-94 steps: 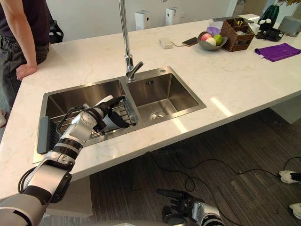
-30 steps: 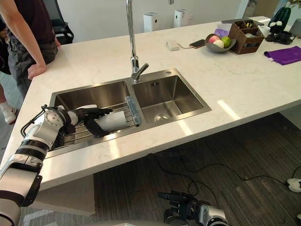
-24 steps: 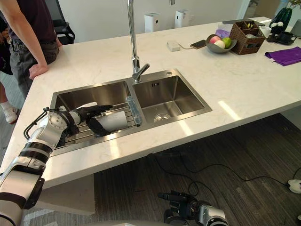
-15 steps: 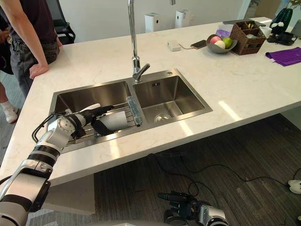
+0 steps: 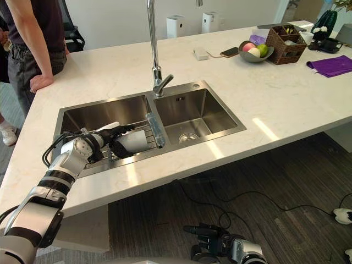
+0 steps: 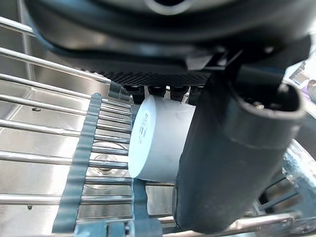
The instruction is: Walk over to the sink, pick up the cup, carry it to the dishwasher, place the cup inside the dishwasher, then close the dishwasher door
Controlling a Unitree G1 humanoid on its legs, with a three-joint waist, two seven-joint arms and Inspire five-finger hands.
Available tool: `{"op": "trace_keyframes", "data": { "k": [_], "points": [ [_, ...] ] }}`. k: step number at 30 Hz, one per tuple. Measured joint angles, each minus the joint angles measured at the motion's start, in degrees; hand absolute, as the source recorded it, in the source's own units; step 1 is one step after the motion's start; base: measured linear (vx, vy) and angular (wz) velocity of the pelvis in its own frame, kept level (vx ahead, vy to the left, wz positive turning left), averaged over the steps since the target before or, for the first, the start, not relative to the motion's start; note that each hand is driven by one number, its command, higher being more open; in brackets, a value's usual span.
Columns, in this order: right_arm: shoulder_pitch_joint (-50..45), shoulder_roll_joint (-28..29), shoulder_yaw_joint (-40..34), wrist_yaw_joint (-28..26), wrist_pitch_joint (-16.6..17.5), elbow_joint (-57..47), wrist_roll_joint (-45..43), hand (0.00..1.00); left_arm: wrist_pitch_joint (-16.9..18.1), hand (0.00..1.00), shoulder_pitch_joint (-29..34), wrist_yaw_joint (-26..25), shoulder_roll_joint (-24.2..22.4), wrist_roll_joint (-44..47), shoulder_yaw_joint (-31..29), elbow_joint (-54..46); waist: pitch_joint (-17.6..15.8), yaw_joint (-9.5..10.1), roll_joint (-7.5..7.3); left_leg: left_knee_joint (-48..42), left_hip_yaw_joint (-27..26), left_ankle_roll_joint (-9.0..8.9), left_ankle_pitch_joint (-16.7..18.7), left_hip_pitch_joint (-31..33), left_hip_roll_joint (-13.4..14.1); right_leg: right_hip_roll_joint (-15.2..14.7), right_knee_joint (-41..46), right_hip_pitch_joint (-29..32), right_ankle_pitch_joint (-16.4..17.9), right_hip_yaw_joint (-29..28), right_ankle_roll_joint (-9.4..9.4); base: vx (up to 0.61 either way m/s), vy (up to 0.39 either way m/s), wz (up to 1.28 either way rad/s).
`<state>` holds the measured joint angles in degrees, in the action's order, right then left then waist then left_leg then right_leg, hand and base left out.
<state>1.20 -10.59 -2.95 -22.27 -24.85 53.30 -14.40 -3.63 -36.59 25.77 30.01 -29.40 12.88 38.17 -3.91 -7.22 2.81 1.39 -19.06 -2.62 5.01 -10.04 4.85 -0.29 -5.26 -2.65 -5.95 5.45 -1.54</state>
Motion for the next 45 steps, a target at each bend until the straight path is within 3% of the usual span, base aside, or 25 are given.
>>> {"op": "trace_keyframes", "data": {
  "k": [8,18,23,35,37,40,43,45],
  "points": [
    [0.17,0.0,0.68,0.0,-0.18,-0.25,0.08,1.0,3.33,0.0,-0.74,-0.58,-1.22,-8.67,0.14,0.22,0.05,-0.55,-0.09,0.0,-0.33,0.01,0.17,-0.13,-0.02,0.02,-0.01,0.02,-0.01,-0.06,-0.02,-0.03,-0.011,-0.02],
    [0.35,0.0,1.15,0.2,-0.35,-0.36,-0.06,1.0,5.2,0.0,0.25,-8.25,-1.99,-9.89,2.17,1.03,0.06,-0.91,-0.13,-0.08,-0.18,0.02,0.17,-0.08,-0.01,-0.03,-0.01,-0.02,-0.01,0.15,-0.02,-0.03,-0.012,0.0],
    [0.33,0.13,1.14,1.14,-0.95,-0.52,-0.19,1.0,4.82,0.0,5.18,-13.03,-2.16,-0.39,-0.53,-2.77,0.05,-0.32,-0.19,-0.1,0.63,0.03,0.15,-0.05,0.04,-0.01,0.05,-0.34,-0.03,0.95,-0.04,0.0,-0.001,0.08],
    [-1.09,0.04,1.03,1.54,-1.32,-0.4,-0.01,1.0,4.77,0.0,16.97,-24.94,-4.39,24.17,-15.13,-16.55,-0.16,4.39,-1.52,-1.14,2.8,0.29,-0.03,0.1,-0.15,-0.64,-0.01,-1.69,0.02,2.9,-0.05,-0.05,-0.016,0.09],
    [-1.31,0.1,1.01,1.72,-0.97,-0.39,-0.08,1.0,4.96,0.0,21.07,-27.18,-7.65,33.7,-19.78,-23.34,-0.14,4.9,-1.66,-1.02,3.43,0.45,-0.17,0.32,-0.18,-0.85,0.0,-1.69,0.06,3.43,-0.1,-0.04,-0.016,0.1],
    [-1.57,0.38,0.93,2.41,-0.61,-0.3,0.04,1.0,7.1,0.0,26.72,-30.06,-11.66,38.25,-23.13,-33.1,0.04,5.29,-1.98,-1.03,4.38,0.56,-0.29,0.75,-0.44,-1.13,0.01,-1.71,0.16,4.05,-0.2,-0.01,-0.001,0.16],
    [-2.08,0.66,-0.34,3.55,-0.49,0.58,1.0,1.0,10.47,0.0,32.0,-33.23,-18.24,41.63,-24.42,-45.52,0.38,7.96,-2.54,-1.45,5.04,0.62,-0.33,1.37,-0.59,-1.46,0.26,-1.57,0.18,4.33,-0.2,0.0,0.013,0.11],
    [-2.09,1.06,-1.16,4.68,-0.29,1.24,1.1,1.0,12.22,0.0,33.71,-33.84,-20.16,41.85,-24.43,-49.2,0.44,8.49,-2.64,-1.64,5.68,0.73,-0.4,1.49,-0.74,-1.68,0.27,-1.79,0.18,4.53,-0.2,-0.03,0.002,0.17]
  ]
}}
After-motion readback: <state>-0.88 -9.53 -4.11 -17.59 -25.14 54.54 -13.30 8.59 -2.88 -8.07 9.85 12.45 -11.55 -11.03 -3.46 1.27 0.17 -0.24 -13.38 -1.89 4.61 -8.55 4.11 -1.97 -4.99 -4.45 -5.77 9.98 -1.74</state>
